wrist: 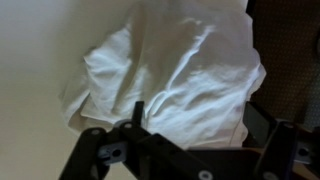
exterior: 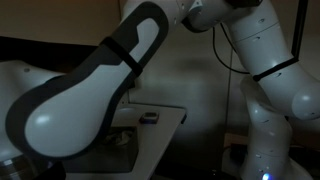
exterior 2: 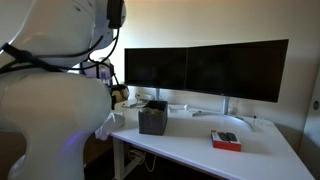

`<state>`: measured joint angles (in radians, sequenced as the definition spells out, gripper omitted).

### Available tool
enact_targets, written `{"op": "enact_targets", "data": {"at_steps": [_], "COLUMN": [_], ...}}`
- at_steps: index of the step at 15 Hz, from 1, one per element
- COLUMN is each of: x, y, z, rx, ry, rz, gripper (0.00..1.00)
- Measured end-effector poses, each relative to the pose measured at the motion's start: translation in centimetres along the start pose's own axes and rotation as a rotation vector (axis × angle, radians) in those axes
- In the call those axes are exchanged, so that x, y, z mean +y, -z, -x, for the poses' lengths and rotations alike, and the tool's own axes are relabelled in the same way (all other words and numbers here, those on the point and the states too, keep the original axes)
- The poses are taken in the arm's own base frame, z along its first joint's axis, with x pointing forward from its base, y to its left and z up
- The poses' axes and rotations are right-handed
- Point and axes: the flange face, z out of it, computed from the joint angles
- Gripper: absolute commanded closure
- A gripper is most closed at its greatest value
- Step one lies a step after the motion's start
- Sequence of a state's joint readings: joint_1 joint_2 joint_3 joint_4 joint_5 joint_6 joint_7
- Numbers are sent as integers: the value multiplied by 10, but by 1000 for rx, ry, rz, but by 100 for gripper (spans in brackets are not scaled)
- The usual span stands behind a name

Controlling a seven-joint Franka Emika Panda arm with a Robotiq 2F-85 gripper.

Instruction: Put the shirts inside the basket

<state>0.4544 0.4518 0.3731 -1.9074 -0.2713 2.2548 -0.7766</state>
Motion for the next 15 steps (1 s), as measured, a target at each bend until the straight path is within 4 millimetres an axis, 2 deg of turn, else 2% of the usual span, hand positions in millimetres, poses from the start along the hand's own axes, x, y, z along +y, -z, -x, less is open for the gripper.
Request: {"op": "enact_targets", "data": {"at_steps": [5, 6, 8, 10, 15], "x": [-2, -3, -4, -1, 8], "y": [-49, -59, -73, -78, -71], "z": [-26, -30, -36, -40, -38], "rx": [-38, -43, -60, -77, -100], "ry": [18, 22, 21, 13, -19], "rz": [-32, -42, -49, -48, -52], "gripper": [0, 25, 31, 45, 79]}}
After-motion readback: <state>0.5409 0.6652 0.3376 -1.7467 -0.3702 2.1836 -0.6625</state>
